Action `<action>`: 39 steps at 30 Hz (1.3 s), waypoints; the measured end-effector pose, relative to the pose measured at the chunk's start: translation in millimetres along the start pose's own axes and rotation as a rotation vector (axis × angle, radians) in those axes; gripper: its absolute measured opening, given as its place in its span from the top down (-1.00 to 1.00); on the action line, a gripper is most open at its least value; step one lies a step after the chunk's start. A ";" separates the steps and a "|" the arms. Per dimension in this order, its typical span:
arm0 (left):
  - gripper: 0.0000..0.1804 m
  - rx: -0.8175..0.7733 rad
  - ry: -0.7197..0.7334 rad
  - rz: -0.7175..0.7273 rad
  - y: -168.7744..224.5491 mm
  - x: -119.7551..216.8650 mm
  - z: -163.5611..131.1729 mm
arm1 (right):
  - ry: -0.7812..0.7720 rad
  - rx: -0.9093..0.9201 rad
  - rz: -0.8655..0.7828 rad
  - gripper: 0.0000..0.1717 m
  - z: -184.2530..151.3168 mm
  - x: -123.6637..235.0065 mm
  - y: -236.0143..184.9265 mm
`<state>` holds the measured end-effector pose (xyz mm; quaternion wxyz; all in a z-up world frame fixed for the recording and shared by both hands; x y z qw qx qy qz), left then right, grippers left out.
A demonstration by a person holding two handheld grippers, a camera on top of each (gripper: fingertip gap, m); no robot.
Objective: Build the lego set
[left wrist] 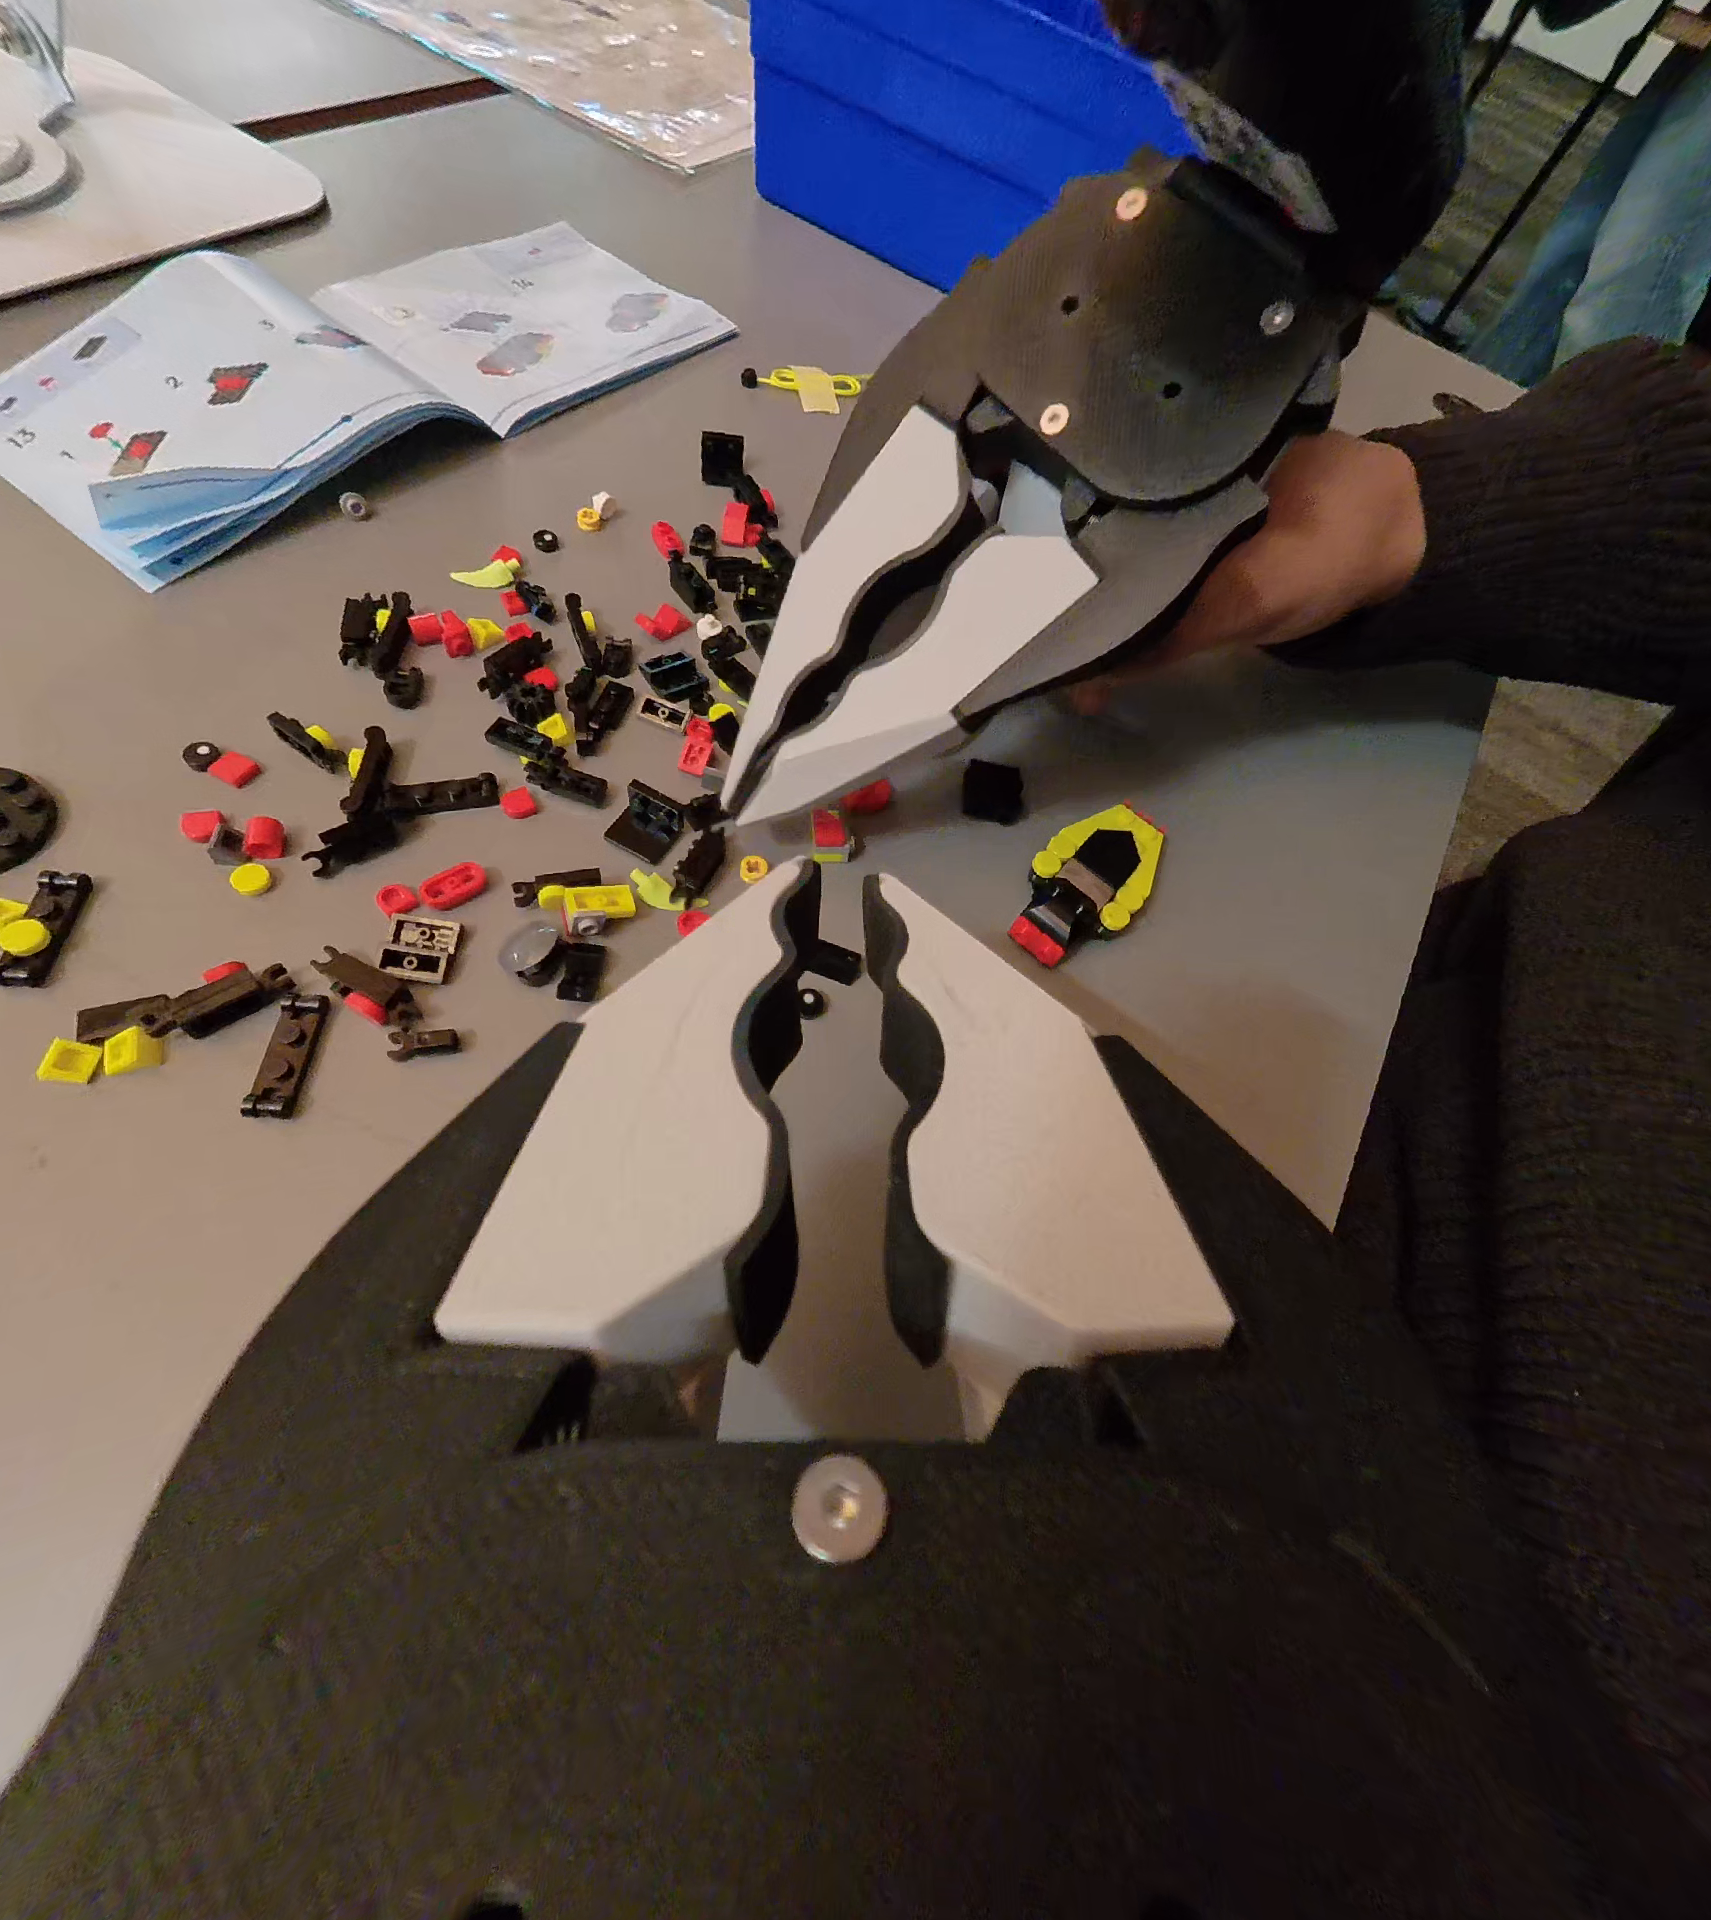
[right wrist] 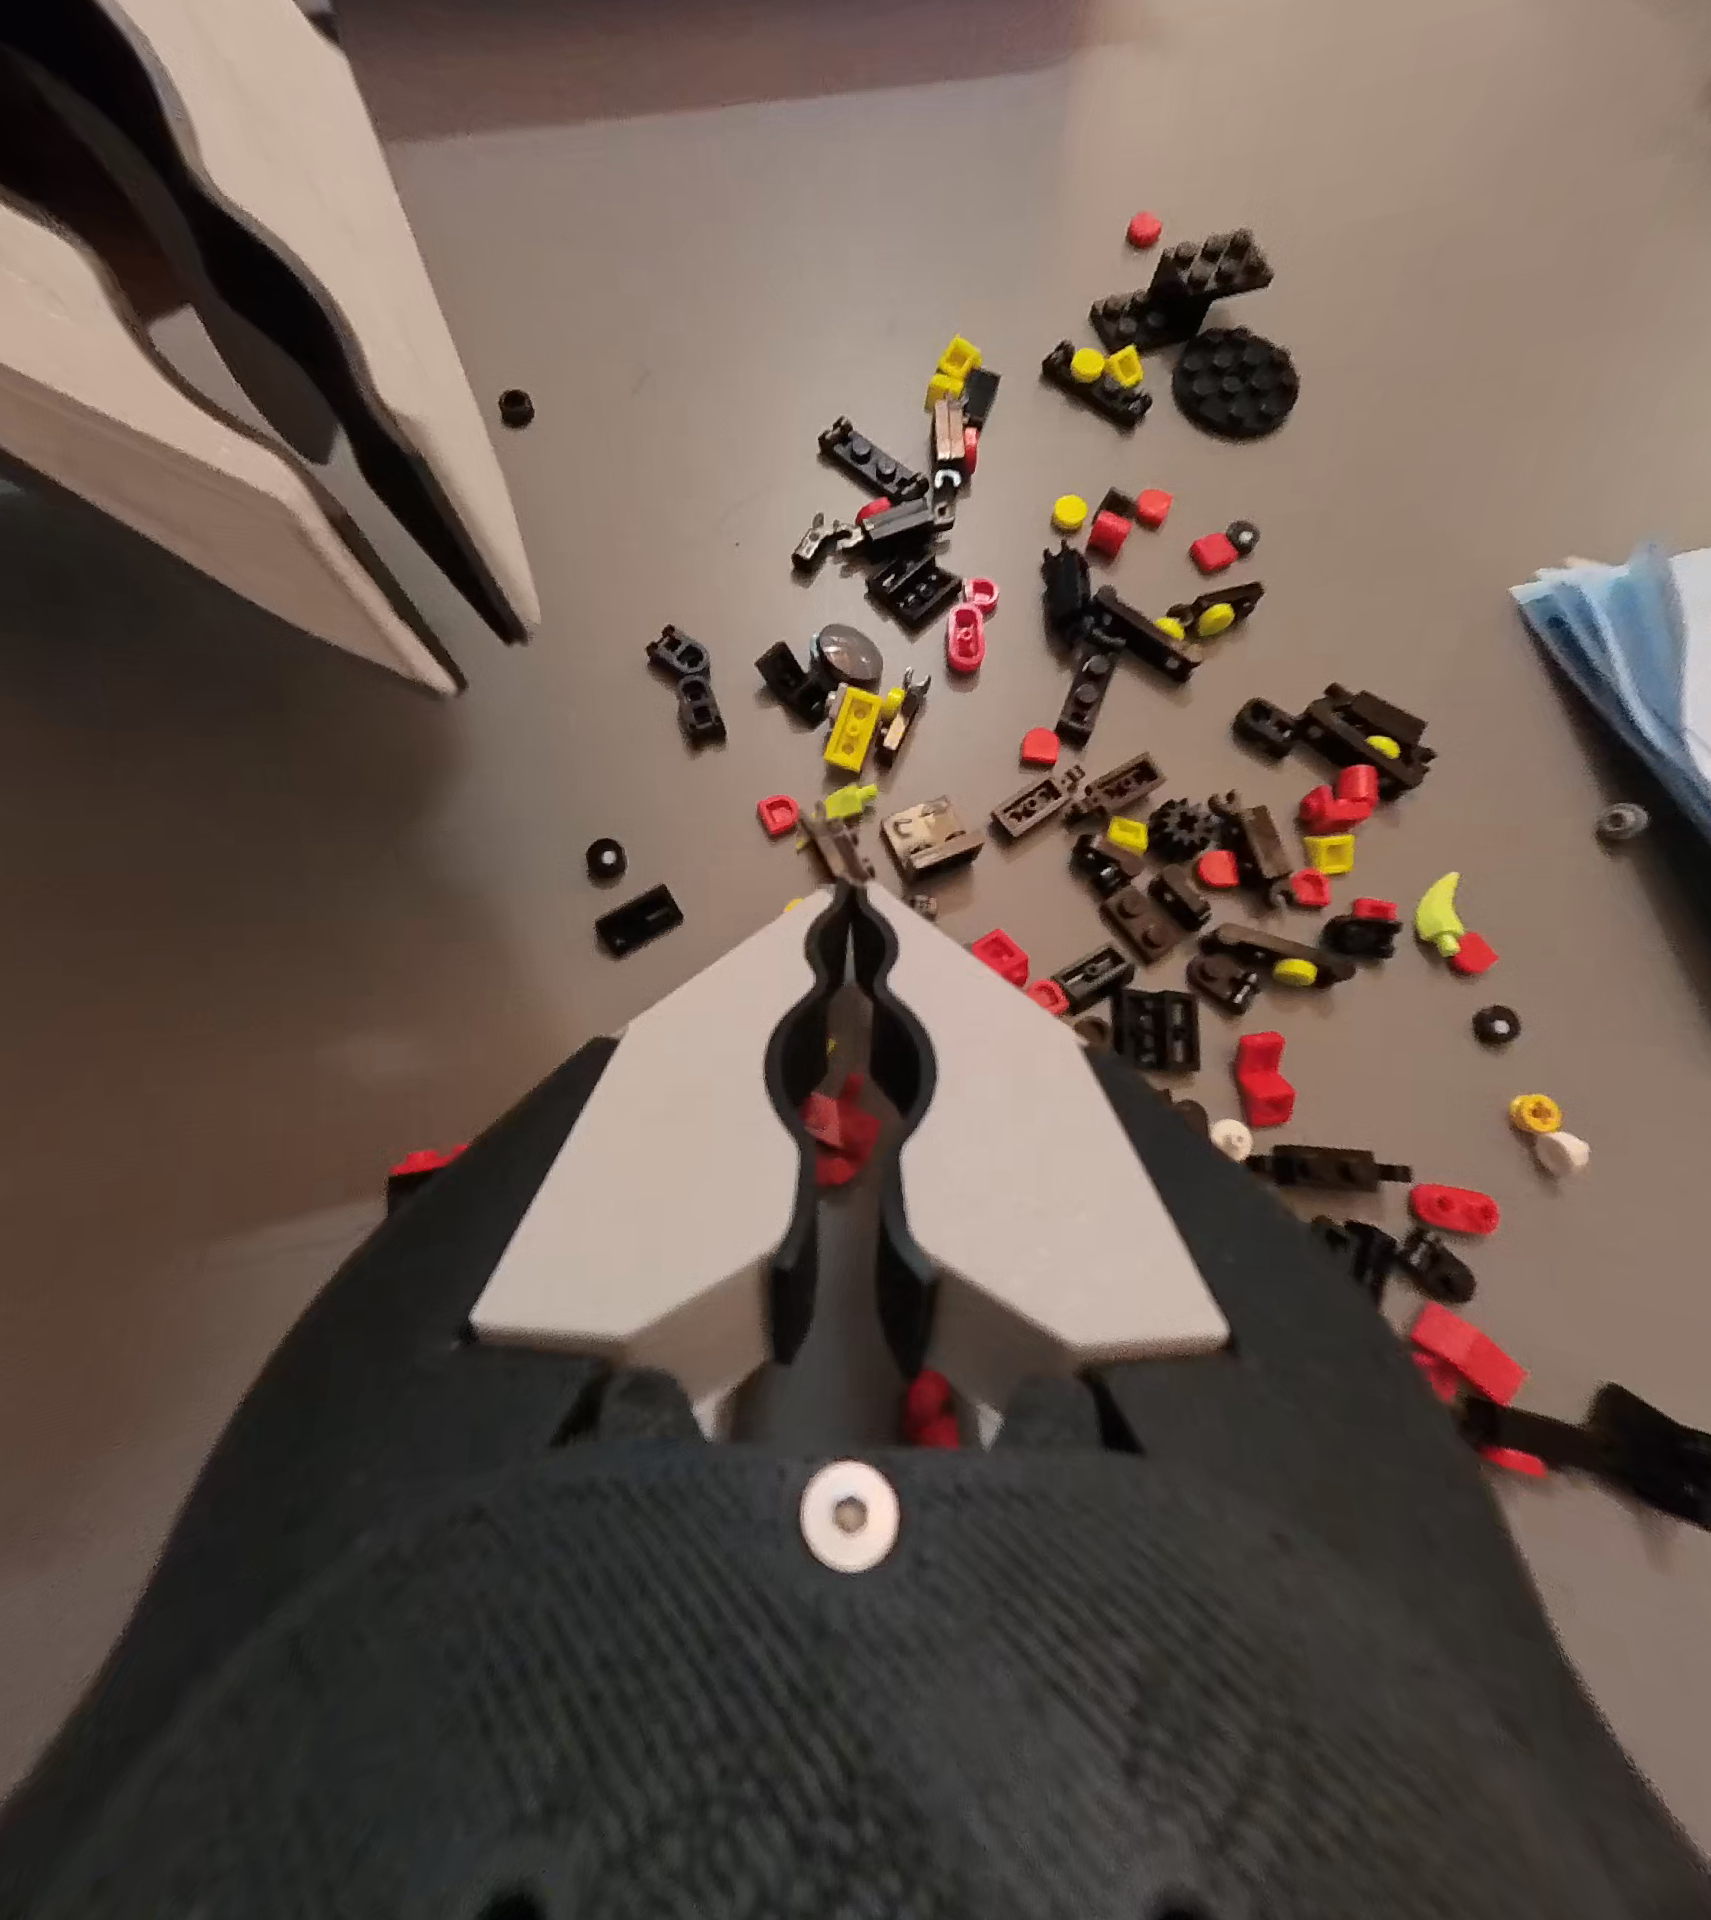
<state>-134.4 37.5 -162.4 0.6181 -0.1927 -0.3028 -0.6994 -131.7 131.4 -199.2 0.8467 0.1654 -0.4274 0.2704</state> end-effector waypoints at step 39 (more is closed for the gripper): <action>0.96 0.322 0.247 -0.317 -0.9 22.6 24.8 | 0.433 0.570 -0.438 0.92 45.7 61.5 -43.3</action>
Point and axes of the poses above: each gripper's, where its closed fingertips meet, x back along the fingers, z out of its top, y = z × x across the jaws, the point moved 4 cm from there along x, back along the fingers, and after that the axes turned 13 degrees about -y, right-handed, at the moved point
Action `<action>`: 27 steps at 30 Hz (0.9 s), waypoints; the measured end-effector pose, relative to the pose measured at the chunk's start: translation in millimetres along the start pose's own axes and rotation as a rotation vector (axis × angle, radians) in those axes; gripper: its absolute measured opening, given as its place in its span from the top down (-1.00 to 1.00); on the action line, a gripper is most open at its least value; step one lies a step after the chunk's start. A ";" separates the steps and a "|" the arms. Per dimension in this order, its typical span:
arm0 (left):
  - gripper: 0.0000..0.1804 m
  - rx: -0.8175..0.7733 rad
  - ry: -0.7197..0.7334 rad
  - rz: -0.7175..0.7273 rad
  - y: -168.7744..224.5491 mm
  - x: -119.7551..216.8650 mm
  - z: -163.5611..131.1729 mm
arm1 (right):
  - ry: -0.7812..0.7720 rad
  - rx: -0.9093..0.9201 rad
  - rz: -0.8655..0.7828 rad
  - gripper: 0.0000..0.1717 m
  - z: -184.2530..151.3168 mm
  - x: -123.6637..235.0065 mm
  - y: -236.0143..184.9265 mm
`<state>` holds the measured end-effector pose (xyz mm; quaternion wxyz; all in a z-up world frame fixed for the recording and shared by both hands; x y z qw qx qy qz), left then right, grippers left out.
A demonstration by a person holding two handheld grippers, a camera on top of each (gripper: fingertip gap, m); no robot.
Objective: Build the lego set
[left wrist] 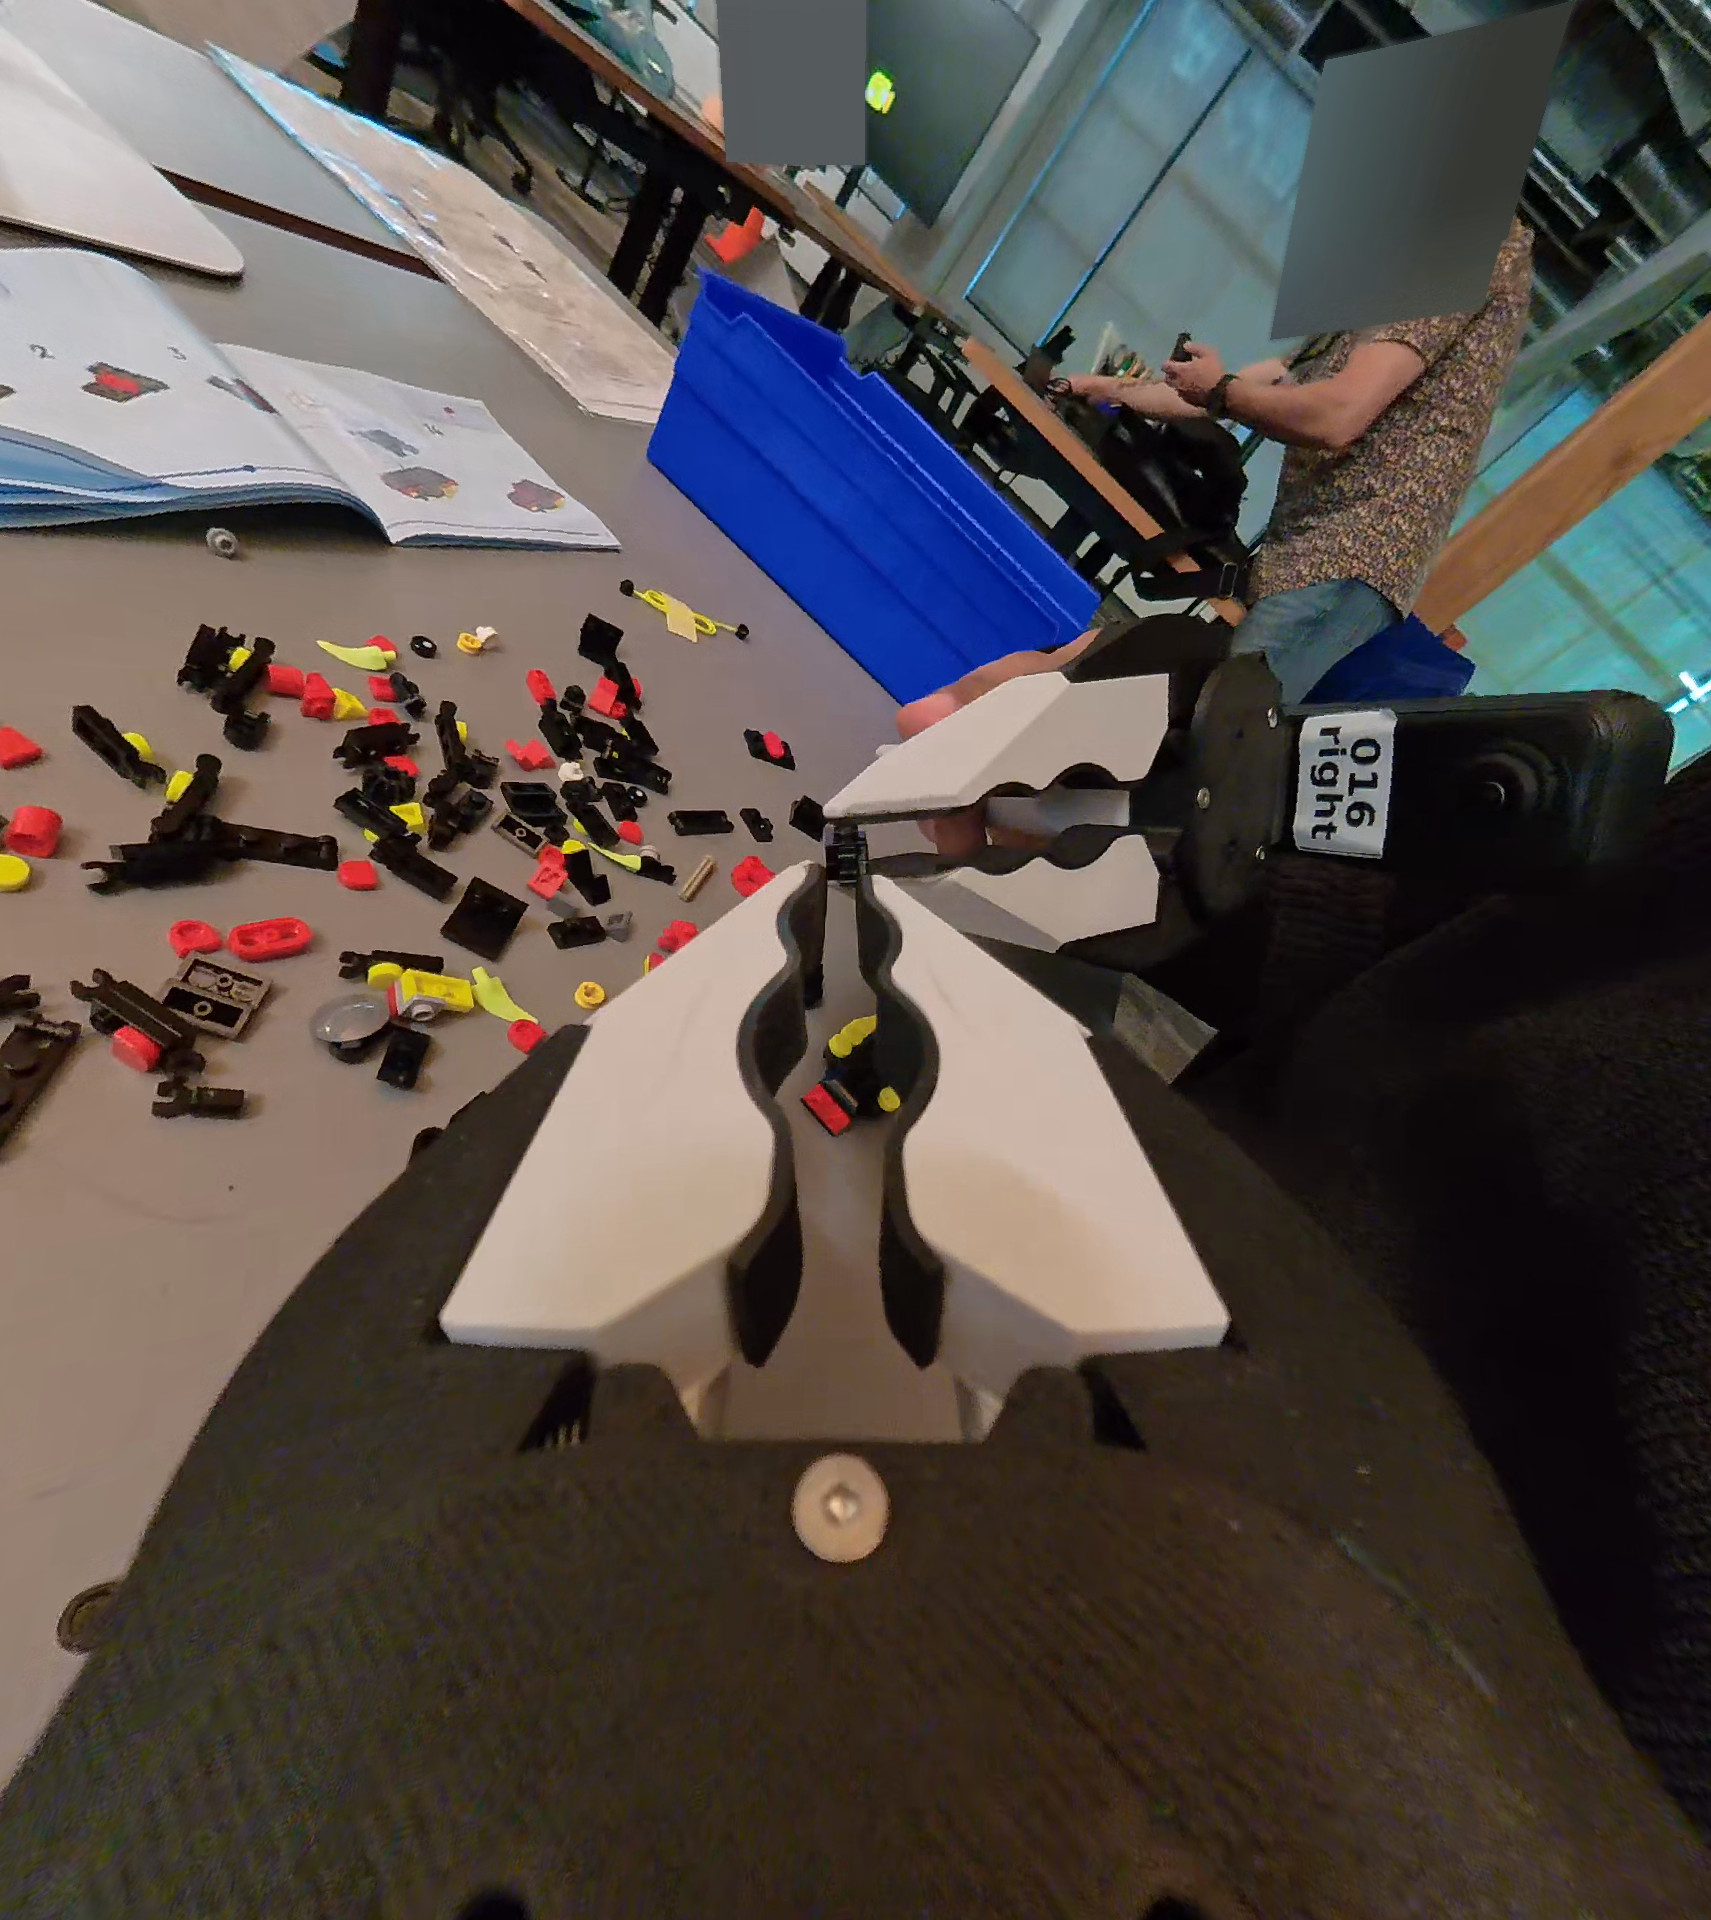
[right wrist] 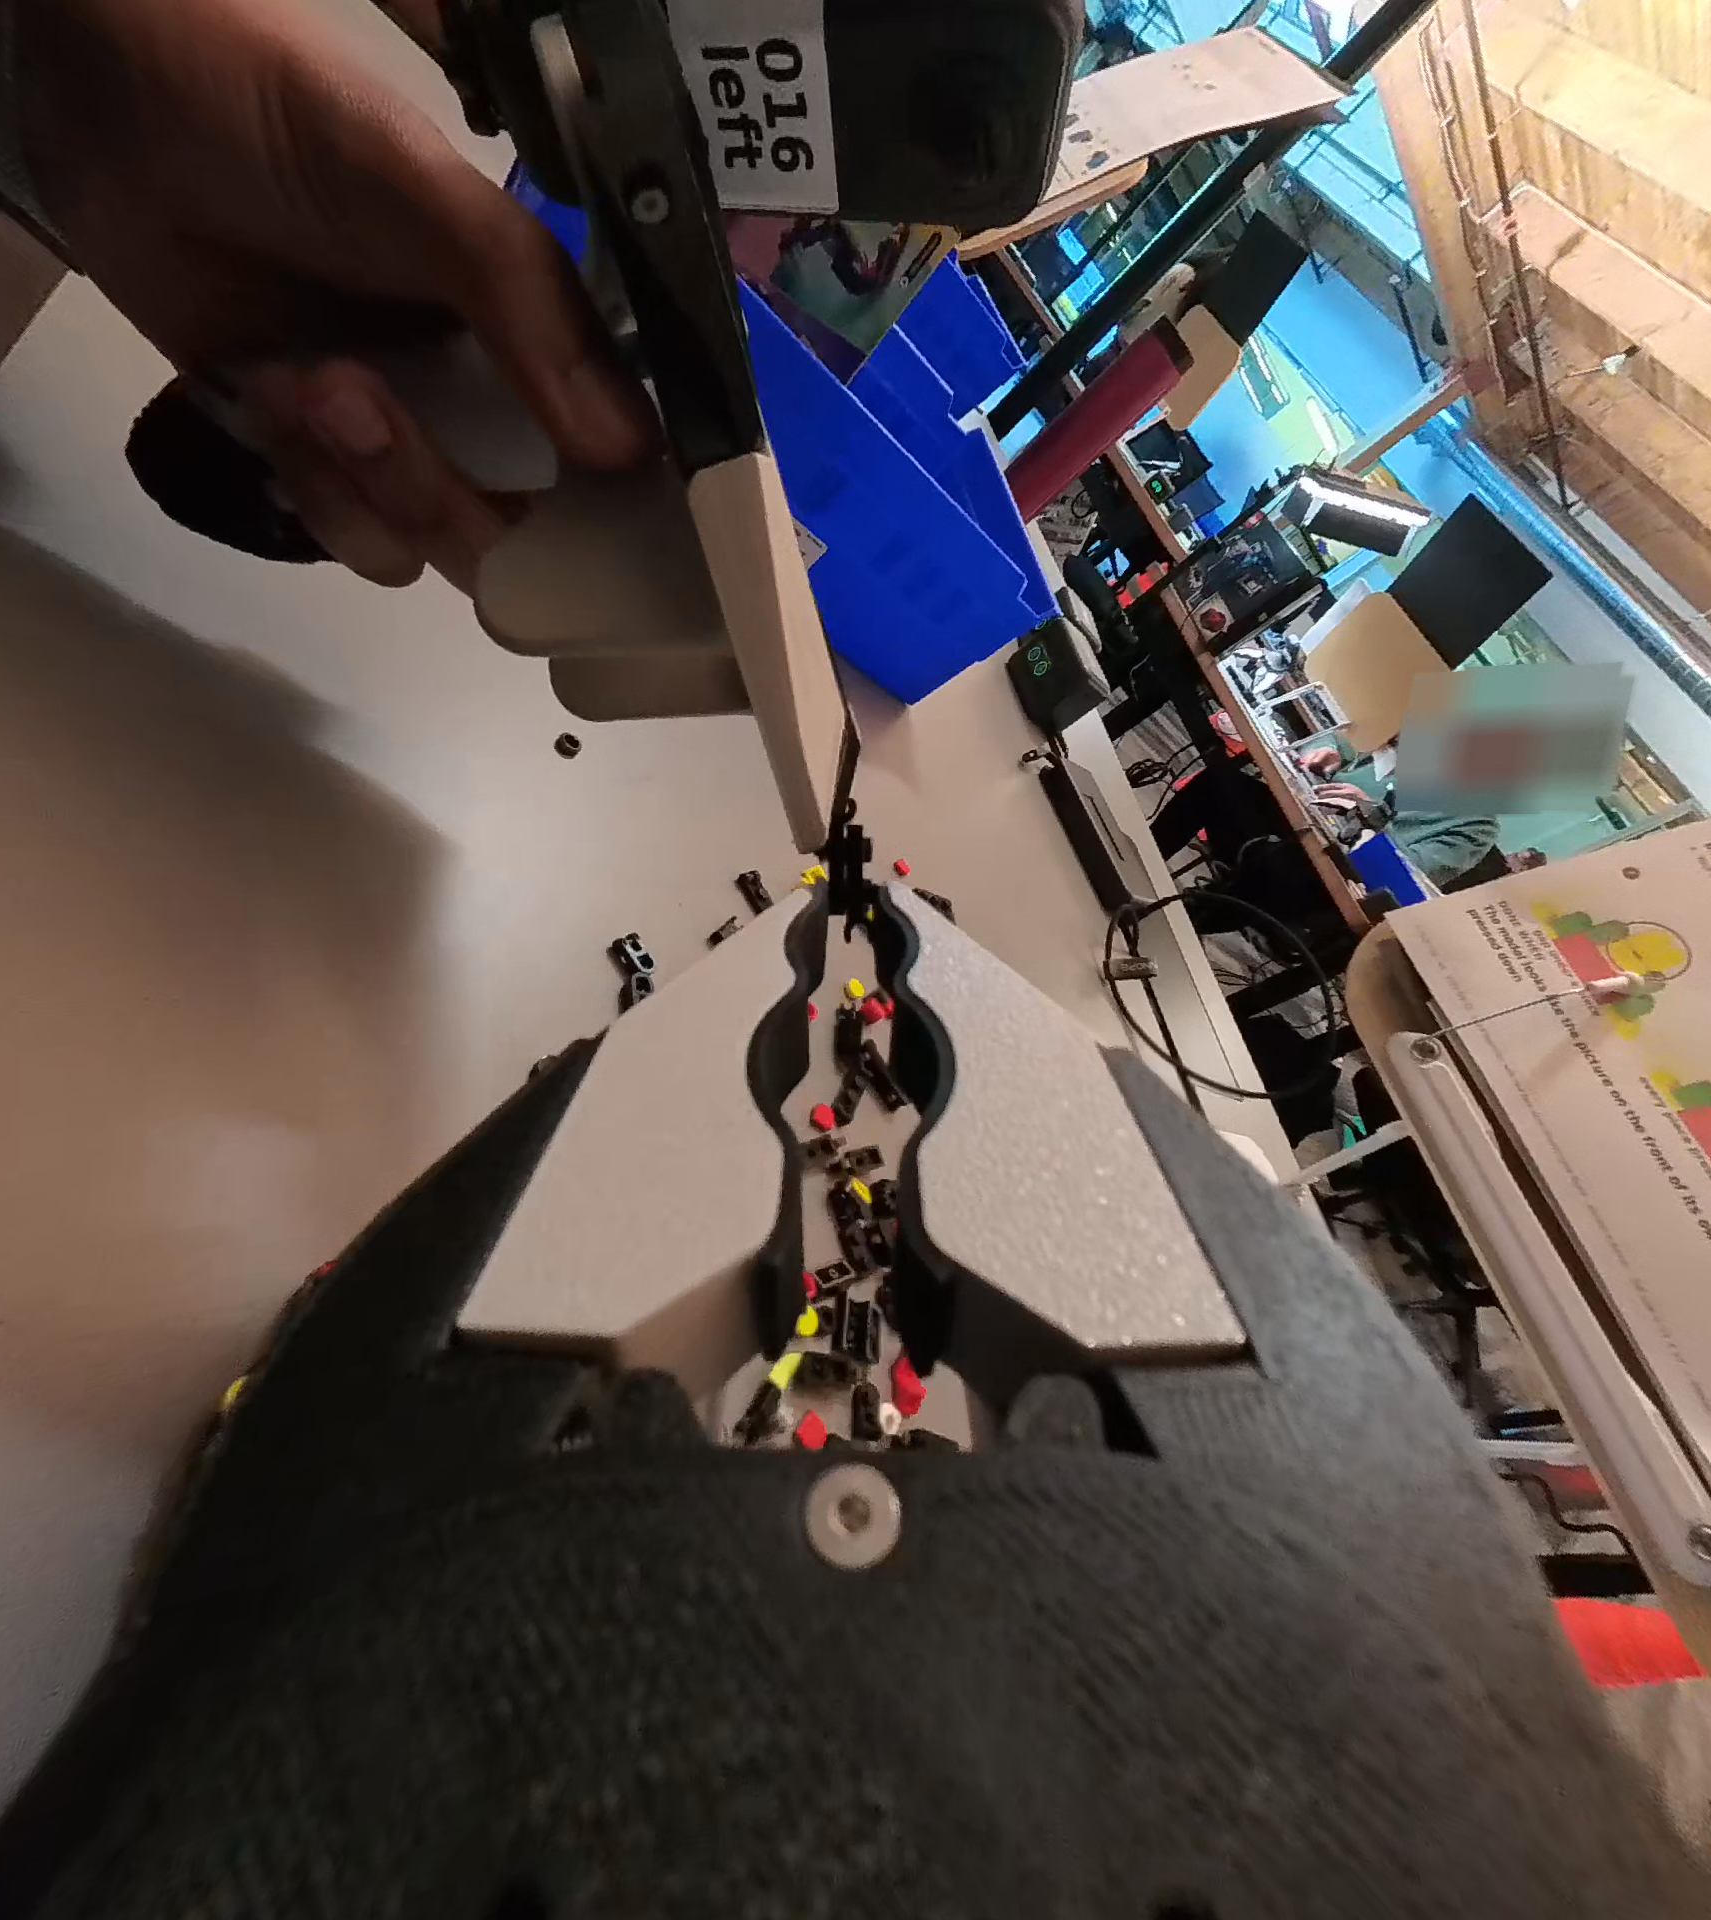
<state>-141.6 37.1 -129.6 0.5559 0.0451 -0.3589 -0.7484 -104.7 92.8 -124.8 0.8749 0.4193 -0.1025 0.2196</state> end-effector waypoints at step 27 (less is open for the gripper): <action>1.00 0.267 0.014 -0.236 -7.8 1.6 -2.6 | 0.109 -0.600 0.407 0.92 -7.2 1.8 10.3</action>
Point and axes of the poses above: each gripper's, where its closed fingertips meet, x back along the fingers, z out of its top, y = z × x across the jaws, the point moved 4 cm from there along x, back along the fingers, and after that the axes turned 13 degrees about -y, right-handed, at the moved point
